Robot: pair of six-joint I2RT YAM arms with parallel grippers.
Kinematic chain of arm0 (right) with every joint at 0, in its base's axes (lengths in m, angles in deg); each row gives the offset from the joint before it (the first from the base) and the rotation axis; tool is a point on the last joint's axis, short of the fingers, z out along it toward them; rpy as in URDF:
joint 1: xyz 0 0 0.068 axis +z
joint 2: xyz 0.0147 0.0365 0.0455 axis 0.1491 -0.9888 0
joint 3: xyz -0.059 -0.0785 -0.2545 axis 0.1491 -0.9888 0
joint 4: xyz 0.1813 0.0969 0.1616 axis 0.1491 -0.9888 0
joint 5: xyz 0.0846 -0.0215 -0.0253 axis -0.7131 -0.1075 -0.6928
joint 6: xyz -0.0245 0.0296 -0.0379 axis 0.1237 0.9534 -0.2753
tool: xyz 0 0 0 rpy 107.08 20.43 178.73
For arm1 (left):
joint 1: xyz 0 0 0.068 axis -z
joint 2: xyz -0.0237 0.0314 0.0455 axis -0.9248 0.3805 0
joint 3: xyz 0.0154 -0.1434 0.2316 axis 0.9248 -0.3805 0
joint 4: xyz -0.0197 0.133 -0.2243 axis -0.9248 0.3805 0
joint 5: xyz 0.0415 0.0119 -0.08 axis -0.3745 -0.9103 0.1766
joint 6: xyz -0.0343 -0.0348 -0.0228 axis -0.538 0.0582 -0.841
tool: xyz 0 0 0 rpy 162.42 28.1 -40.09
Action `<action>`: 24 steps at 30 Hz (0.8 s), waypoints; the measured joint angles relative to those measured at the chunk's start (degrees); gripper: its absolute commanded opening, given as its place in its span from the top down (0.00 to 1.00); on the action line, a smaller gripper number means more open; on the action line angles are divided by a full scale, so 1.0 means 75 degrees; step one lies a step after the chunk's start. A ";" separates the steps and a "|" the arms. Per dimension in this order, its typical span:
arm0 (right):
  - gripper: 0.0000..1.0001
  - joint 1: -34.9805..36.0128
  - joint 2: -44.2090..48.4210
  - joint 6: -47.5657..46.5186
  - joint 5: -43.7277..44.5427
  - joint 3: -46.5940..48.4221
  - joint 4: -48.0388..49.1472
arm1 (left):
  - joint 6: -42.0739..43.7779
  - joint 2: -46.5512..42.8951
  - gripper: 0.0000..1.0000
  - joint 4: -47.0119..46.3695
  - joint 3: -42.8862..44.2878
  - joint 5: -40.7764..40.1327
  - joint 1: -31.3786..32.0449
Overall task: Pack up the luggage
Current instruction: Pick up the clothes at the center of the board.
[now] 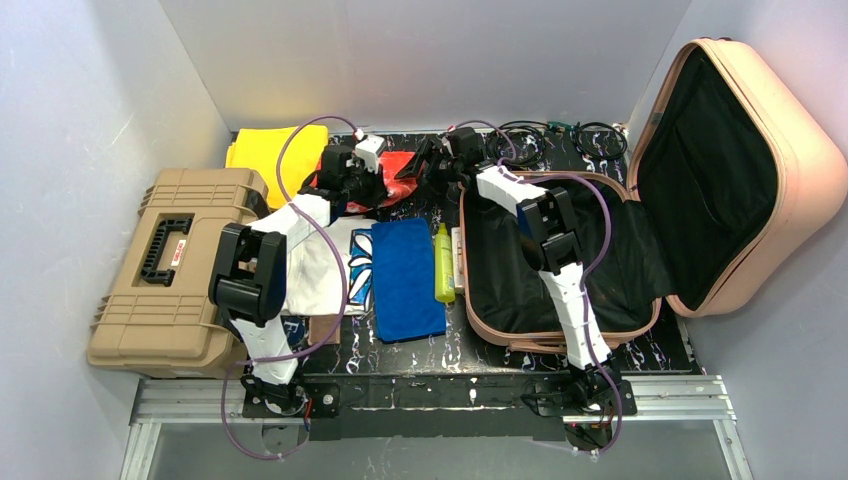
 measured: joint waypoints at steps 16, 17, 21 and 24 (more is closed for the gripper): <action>0.08 0.0096 -0.0297 0.0440 -0.0149 -0.0012 0.0586 | -0.0038 -0.0248 1.00 -0.0213 -0.0425 0.0251 -0.0035; 0.08 0.0108 -0.0321 0.0478 -0.0181 -0.0006 0.0659 | -0.0038 -0.0248 1.00 -0.0245 -0.0463 0.0268 -0.0035; 0.08 0.0181 -0.0423 0.0664 -0.0277 0.0052 0.0903 | -0.0160 -0.0248 1.00 -0.0321 -0.0498 0.0280 -0.0035; 0.08 0.0221 -0.0490 0.0772 -0.0303 0.0096 0.1023 | -0.0245 -0.0248 1.00 -0.0353 -0.0498 0.0280 -0.0035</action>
